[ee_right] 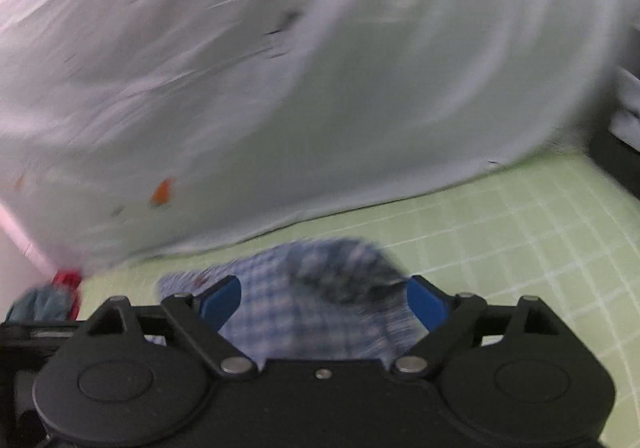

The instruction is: Fold clothes

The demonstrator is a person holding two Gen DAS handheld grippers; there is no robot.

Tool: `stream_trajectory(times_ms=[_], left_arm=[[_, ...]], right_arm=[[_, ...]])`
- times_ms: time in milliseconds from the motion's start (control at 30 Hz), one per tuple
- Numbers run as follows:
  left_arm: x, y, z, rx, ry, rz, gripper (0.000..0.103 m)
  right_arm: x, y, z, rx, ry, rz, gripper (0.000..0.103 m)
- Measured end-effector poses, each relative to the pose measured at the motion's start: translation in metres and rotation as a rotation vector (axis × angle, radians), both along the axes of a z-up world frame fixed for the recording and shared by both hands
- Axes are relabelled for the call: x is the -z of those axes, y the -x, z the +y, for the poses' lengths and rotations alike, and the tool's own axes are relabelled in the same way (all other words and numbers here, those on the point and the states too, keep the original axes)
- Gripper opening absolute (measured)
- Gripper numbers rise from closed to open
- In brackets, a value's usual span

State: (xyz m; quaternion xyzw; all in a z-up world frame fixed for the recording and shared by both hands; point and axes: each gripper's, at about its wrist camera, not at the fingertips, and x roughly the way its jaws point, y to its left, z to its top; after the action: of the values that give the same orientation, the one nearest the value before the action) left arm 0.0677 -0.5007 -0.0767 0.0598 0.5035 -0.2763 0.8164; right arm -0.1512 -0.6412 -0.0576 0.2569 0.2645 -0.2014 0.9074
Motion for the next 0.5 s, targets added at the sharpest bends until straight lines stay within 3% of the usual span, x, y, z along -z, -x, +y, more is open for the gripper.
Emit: stream_trajectory(times_ms=[200,300,367,500], left_arm=[[0.015,-0.001,-0.024,0.037,-0.108,-0.108,0.098],[0.025,-0.014,-0.037,0.024,-0.164,-0.150,0.101],[0.033,-0.023,-0.042,0.013,-0.190,-0.149,0.103],[0.043,-0.038,-0.046,0.008,-0.203,-0.121,0.103]], right_arm=[[0.026,-0.032,-0.007,0.005,0.036,0.108,0.079],[0.043,-0.054,-0.013,0.014,0.108,0.194,0.076],[0.054,-0.070,-0.016,0.009,0.177,0.264,0.075],[0.065,-0.074,-0.030,0.028,0.193,0.303,0.079]])
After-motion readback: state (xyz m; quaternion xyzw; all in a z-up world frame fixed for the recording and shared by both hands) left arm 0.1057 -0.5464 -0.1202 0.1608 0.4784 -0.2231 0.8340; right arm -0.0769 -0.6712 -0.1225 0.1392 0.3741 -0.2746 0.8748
